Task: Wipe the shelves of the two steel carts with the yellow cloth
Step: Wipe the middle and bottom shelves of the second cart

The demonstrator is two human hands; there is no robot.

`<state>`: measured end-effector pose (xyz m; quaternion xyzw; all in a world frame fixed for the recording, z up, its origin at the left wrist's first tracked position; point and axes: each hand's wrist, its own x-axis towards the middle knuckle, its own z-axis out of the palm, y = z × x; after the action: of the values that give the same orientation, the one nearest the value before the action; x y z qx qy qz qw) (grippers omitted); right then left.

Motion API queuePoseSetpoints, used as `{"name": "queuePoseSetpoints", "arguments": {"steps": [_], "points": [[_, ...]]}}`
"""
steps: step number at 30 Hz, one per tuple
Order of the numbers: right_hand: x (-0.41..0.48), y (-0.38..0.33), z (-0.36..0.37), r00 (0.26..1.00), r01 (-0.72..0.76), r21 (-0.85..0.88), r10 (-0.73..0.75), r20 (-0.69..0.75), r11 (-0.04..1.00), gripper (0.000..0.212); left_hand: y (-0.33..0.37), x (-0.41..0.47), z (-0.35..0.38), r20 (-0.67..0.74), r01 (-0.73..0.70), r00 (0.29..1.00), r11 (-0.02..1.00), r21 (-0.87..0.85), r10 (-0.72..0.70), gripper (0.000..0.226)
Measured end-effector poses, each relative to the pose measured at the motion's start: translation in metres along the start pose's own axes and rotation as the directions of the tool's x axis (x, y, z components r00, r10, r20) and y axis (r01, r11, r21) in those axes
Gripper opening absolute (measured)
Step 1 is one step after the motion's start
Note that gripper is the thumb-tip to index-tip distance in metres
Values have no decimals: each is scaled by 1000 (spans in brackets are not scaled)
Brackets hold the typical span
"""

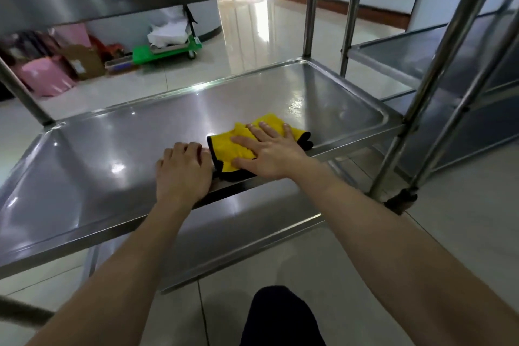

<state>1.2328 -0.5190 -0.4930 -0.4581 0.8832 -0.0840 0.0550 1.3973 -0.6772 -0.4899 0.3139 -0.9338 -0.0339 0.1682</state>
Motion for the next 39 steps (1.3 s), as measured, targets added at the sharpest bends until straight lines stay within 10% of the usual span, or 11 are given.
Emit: {"name": "queuePoseSetpoints", "arguments": {"steps": [6,18,30,39], "points": [[2,55,-13,1000,1,9,-1,1,1000,79,5,6,4,41,17,999,1000,-15,-17,45],[83,193,-52,849,-527,-40,528,30,849,89,17,2,2,55,-17,998,999,33,15,41],[96,-4,-8,996,-6,-10,7,88,1000,71,17,-5,-1,9,29,1000,1000,-7,-29,40],[-14,28,-8,993,109,13,-110,40,994,73,18,-10,-2,2,18,1000,1000,12,-18,51]]}}
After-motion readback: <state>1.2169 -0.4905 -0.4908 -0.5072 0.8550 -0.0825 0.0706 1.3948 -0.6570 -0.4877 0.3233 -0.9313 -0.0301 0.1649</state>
